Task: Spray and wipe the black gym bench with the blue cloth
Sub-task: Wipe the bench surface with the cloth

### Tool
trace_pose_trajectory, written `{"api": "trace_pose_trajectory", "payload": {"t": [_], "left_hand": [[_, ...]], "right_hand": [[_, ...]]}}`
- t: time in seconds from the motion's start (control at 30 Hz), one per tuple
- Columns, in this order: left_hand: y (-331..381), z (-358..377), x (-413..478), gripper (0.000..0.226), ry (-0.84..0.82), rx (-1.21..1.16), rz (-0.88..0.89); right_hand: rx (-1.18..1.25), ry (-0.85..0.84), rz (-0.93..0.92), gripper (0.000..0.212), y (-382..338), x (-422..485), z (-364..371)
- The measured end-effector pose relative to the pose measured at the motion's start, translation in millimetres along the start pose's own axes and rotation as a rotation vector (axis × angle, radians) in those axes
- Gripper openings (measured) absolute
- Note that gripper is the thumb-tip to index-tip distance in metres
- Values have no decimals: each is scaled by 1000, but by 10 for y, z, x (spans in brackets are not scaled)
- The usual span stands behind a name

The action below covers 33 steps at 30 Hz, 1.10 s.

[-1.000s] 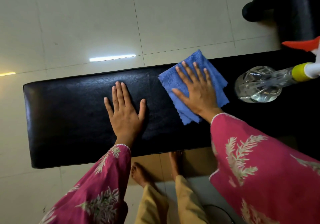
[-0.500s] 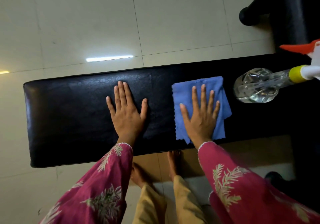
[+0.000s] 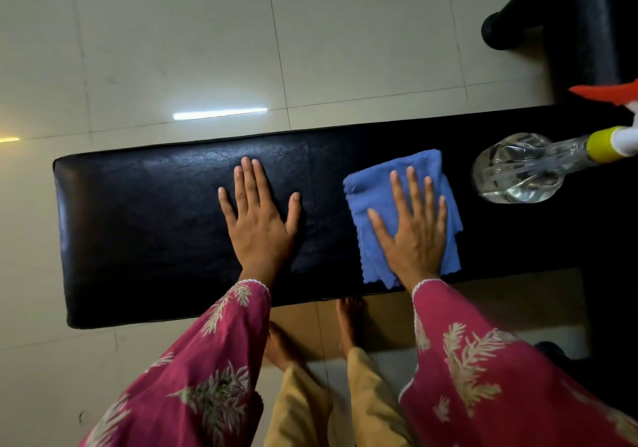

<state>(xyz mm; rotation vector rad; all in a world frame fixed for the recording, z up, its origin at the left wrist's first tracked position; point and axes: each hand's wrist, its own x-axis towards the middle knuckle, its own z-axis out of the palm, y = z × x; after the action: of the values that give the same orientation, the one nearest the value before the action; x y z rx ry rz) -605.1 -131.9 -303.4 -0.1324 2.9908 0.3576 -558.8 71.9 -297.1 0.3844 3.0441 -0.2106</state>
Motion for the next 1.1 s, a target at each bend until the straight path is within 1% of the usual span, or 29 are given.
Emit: {"api": "trace_pose_trajectory", "payload": {"t": [0.07, 0.1, 0.13, 0.23, 0.27, 0.3, 0.37, 0.4, 0.43, 0.53, 0.57, 0.6, 0.67, 0.7, 0.8, 0.93, 1.0, 1.1], "left_hand": [[-4, 6, 2, 76, 1, 0, -1], [-9, 9, 3, 76, 4, -1, -1], [-13, 13, 3, 76, 6, -2, -2], [-20, 20, 3, 76, 5, -2, 0], [-25, 21, 2, 76, 7, -1, -2], [-22, 23, 2, 76, 7, 1, -1], [-19, 28, 7, 76, 7, 1, 1], [-20, 30, 7, 76, 8, 0, -1], [-22, 30, 7, 76, 9, -2, -3], [-23, 32, 9, 76, 11, -6, -2], [-24, 33, 8, 76, 13, -5, -1], [-26, 35, 10, 76, 15, -4, -1], [-27, 46, 9, 76, 16, 1, 0], [-30, 49, 9, 76, 17, 5, 1], [-31, 43, 20, 76, 15, 17, 4], [0, -26, 18, 77, -22, 15, 9], [36, -109, 33, 77, -88, 10, -5], [179, -331, 51, 71, -192, -49, -29]], "right_hand": [[26, 39, 223, 65, -195, 60, 21], [22, 45, 251, 65, -332, 57, 28], [8, 32, 199, 65, -434, 44, 38], [-18, -22, -94, 67, -324, 165, 47], [-14, -19, -119, 67, -255, 268, 34], [0, -4, -73, 67, -218, 377, 17], [58, 31, 114, 68, -308, 503, 8], [70, 33, 168, 68, -413, 507, 16], [67, 21, 148, 67, -506, 472, 22], [9, -26, -166, 68, -414, 414, 38], [15, -40, -209, 68, -324, 455, 24], [27, -35, -181, 69, -269, 496, 11], [42, 7, -29, 68, -290, 506, 5], [37, 20, 10, 67, -347, 477, 16], [36, -12, -19, 66, -414, 428, 7], [36, -50, -43, 67, -307, 411, -84], [78, -72, -39, 68, -284, 278, -144], [139, -122, -4, 74, -144, -13, -333]]}}
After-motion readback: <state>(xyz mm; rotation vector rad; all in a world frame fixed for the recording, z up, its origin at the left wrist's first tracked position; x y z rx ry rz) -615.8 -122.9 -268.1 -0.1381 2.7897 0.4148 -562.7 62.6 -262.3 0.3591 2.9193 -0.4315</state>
